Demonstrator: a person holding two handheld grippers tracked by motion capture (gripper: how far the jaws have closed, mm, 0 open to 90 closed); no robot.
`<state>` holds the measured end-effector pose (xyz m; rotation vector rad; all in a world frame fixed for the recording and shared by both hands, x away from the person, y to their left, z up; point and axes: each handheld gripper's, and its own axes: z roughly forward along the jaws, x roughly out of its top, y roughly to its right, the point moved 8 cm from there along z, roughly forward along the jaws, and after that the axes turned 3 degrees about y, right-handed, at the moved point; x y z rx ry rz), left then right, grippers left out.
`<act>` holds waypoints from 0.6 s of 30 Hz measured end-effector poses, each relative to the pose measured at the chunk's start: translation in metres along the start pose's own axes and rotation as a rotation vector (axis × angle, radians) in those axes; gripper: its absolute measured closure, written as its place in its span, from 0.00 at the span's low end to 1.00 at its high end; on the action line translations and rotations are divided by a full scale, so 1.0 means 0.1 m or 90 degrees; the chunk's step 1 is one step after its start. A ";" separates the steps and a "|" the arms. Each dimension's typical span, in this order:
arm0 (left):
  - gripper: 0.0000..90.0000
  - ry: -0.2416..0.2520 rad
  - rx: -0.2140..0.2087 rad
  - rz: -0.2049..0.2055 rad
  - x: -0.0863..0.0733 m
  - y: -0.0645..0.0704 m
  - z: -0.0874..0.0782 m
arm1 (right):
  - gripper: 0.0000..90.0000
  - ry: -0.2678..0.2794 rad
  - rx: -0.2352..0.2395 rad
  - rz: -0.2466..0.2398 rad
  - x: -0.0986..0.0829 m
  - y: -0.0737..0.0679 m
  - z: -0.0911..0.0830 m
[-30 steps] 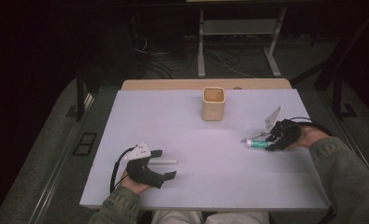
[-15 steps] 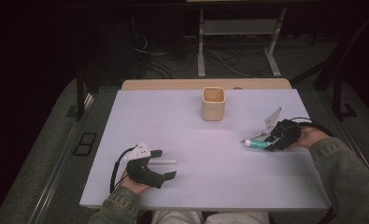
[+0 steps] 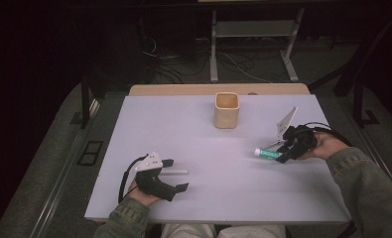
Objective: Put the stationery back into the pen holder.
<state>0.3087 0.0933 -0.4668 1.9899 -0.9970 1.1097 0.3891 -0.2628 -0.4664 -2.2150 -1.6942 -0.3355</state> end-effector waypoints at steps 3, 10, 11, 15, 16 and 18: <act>0.00 -0.008 -0.001 0.016 0.04 0.03 0.01 | 0.72 0.002 0.018 0.014 0.04 -0.07 -0.01; 0.00 -0.025 0.000 0.049 0.12 0.03 0.01 | 0.72 -0.003 0.050 0.028 0.16 -0.20 -0.02; 0.00 -0.029 0.001 0.053 0.13 0.03 0.01 | 0.72 -0.001 0.060 0.026 0.18 -0.21 -0.02; 0.00 -0.037 0.002 0.070 0.20 0.02 0.02 | 0.72 0.001 0.081 0.033 0.25 -0.25 -0.02; 0.00 -0.038 0.002 0.076 0.22 0.02 0.02 | 0.72 0.000 0.086 0.041 0.27 -0.26 -0.02; 0.00 -0.040 0.003 0.086 0.25 0.03 0.03 | 0.72 0.000 0.094 0.049 0.30 -0.28 -0.02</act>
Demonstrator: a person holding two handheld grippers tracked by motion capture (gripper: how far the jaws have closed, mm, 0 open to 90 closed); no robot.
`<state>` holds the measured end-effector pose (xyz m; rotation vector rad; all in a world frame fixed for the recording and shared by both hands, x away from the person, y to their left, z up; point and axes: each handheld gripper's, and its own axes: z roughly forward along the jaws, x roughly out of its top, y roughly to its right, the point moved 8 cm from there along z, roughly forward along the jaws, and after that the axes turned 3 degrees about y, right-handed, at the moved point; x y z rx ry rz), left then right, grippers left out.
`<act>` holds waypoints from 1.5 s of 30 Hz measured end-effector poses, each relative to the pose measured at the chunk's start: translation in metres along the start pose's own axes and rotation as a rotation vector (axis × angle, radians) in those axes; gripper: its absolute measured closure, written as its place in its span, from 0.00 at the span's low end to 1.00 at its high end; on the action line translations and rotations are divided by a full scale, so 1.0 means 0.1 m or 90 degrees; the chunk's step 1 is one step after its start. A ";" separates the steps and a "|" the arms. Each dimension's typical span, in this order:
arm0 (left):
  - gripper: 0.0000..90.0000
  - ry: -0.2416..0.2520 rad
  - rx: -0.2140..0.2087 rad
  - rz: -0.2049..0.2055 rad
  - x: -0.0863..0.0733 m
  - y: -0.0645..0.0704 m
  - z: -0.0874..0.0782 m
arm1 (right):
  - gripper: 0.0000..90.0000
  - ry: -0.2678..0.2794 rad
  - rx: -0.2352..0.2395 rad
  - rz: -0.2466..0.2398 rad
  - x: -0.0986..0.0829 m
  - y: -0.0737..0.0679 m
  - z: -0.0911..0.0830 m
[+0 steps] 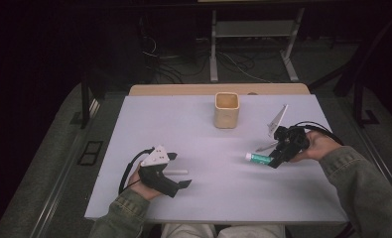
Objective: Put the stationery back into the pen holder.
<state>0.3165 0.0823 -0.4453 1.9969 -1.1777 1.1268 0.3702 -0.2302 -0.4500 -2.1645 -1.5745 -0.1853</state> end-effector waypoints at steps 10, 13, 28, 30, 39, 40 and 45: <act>0.00 -0.013 -0.005 0.043 0.15 -0.03 0.01 | 0.72 0.032 0.019 0.016 0.19 -0.05 -0.09; 0.00 -0.014 -0.006 0.056 0.20 -0.04 0.03 | 0.72 0.032 0.025 0.021 0.25 -0.06 -0.12; 0.00 -0.033 -0.007 0.124 0.52 -0.01 0.10 | 0.72 0.051 0.057 0.030 0.52 -0.18 -0.10; 0.00 -0.035 -0.009 0.135 0.56 0.00 0.12 | 0.72 0.050 0.059 0.030 0.56 -0.19 -0.09; 0.00 -0.052 -0.018 0.164 0.63 0.03 0.20 | 0.72 0.047 0.075 0.020 0.70 -0.22 -0.05; 0.00 -0.055 -0.020 0.168 0.64 0.03 0.21 | 0.72 0.044 0.076 0.020 0.71 -0.23 -0.04; 0.00 -0.074 -0.029 0.195 0.67 0.06 0.25 | 0.72 0.032 0.084 0.020 0.76 -0.24 -0.01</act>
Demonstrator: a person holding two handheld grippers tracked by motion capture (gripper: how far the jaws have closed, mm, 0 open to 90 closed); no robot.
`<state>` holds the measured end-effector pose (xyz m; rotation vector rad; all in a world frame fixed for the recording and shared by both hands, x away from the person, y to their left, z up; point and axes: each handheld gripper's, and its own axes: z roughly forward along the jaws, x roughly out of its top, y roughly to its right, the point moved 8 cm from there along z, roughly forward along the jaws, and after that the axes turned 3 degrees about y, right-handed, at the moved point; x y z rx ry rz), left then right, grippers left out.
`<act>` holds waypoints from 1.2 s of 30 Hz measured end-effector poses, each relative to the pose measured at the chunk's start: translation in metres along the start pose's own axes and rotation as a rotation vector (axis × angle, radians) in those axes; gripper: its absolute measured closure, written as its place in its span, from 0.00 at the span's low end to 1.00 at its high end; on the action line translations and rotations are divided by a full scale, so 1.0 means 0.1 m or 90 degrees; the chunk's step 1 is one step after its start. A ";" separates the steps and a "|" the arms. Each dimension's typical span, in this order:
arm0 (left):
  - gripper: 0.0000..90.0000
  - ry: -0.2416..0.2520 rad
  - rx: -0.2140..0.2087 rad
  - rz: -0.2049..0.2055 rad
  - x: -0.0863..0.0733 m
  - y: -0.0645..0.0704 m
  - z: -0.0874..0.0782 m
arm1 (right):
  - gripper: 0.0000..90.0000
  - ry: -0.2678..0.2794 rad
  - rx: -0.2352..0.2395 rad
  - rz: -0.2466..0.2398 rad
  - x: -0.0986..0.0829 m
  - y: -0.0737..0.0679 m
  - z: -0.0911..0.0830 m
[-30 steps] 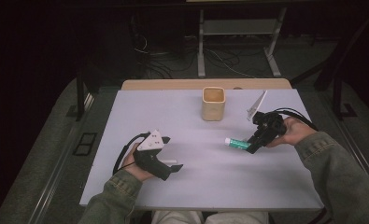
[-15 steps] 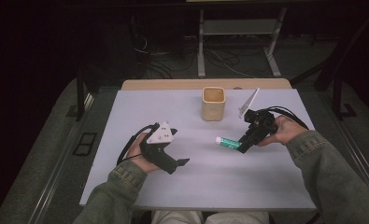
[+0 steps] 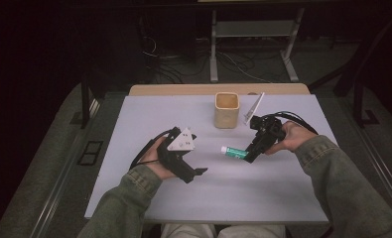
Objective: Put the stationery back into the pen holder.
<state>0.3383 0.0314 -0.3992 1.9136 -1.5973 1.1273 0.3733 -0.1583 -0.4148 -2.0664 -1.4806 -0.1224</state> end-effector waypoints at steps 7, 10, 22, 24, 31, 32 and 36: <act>0.00 -0.018 -0.014 0.021 0.05 0.01 0.07 | 0.72 -0.007 0.011 -0.004 0.06 -0.02 0.05; 0.00 -0.021 -0.019 0.028 0.07 0.02 0.11 | 0.72 -0.012 0.017 -0.004 0.10 -0.03 0.06; 0.03 -0.045 -0.027 0.077 0.12 0.03 0.24 | 0.72 -0.021 0.032 -0.014 0.23 -0.06 0.12; 0.04 -0.047 -0.031 0.077 0.12 0.03 0.26 | 0.72 -0.028 0.032 -0.011 0.23 -0.07 0.13; 0.09 -0.062 -0.044 0.096 0.12 0.05 0.34 | 0.72 -0.033 0.035 -0.024 0.25 -0.04 0.18; 0.10 -0.063 -0.046 0.096 0.13 0.05 0.35 | 0.72 -0.034 0.039 -0.013 0.26 -0.05 0.19; 0.15 -0.072 -0.051 0.108 0.14 0.05 0.41 | 0.72 -0.039 0.036 -0.014 0.28 -0.05 0.20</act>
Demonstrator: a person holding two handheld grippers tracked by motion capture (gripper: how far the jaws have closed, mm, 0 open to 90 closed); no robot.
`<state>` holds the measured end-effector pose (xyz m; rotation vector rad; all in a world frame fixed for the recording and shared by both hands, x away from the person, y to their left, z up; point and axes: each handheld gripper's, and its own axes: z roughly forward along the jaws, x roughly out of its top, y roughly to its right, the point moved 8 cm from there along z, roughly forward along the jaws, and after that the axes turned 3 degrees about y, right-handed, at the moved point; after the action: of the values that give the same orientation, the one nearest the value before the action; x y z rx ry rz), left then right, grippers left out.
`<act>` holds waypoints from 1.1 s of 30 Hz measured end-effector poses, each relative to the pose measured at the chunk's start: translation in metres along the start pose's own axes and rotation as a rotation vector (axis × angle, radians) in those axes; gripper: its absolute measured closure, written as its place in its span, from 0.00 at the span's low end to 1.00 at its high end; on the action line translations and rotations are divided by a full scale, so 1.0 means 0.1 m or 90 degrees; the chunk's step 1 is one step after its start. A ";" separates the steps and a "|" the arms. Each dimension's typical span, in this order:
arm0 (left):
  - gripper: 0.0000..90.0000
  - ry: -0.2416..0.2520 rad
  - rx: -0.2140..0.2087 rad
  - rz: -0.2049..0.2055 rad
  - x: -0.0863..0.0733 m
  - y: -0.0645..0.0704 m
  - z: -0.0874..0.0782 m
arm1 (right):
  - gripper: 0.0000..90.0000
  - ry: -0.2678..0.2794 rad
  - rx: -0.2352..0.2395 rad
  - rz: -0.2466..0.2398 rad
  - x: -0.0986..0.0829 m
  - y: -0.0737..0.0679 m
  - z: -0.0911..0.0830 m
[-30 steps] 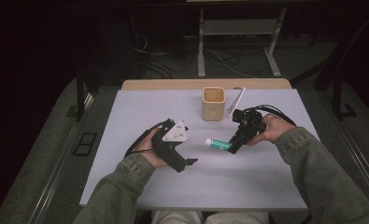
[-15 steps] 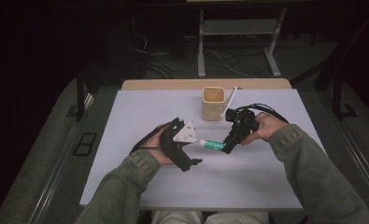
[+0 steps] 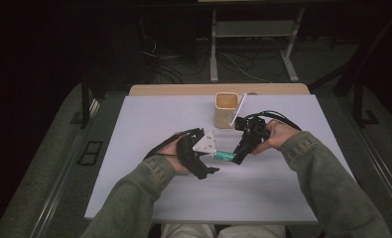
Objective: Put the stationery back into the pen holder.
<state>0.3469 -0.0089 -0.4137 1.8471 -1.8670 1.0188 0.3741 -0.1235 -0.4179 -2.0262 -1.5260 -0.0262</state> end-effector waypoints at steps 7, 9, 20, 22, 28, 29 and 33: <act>0.20 -0.007 -0.007 0.005 0.04 0.00 0.08 | 0.72 -0.008 -0.002 -0.008 0.05 0.00 0.01; 0.23 -0.007 -0.008 0.009 0.05 -0.01 0.10 | 0.72 -0.013 -0.003 -0.013 0.06 0.02 0.02; 0.37 -0.015 -0.007 0.057 0.08 0.01 0.14 | 0.72 -0.029 0.006 -0.014 0.11 0.04 0.10; 0.41 -0.021 -0.012 0.062 0.07 0.02 0.15 | 0.72 -0.030 0.007 -0.014 0.11 0.04 0.11; 0.48 -0.029 -0.018 0.072 0.09 0.03 0.19 | 0.72 -0.034 0.007 -0.012 0.13 0.05 0.12; 0.49 -0.032 -0.019 0.078 0.09 0.03 0.20 | 0.72 -0.032 0.013 0.001 0.14 0.02 0.12; 0.53 -0.039 -0.024 0.082 0.10 0.03 0.24 | 0.72 -0.040 0.011 -0.011 0.14 0.04 0.14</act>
<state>0.3485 -0.0328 -0.4248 1.7751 -2.0491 0.9720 0.3782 -0.1054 -0.4265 -2.0183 -1.5772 0.0444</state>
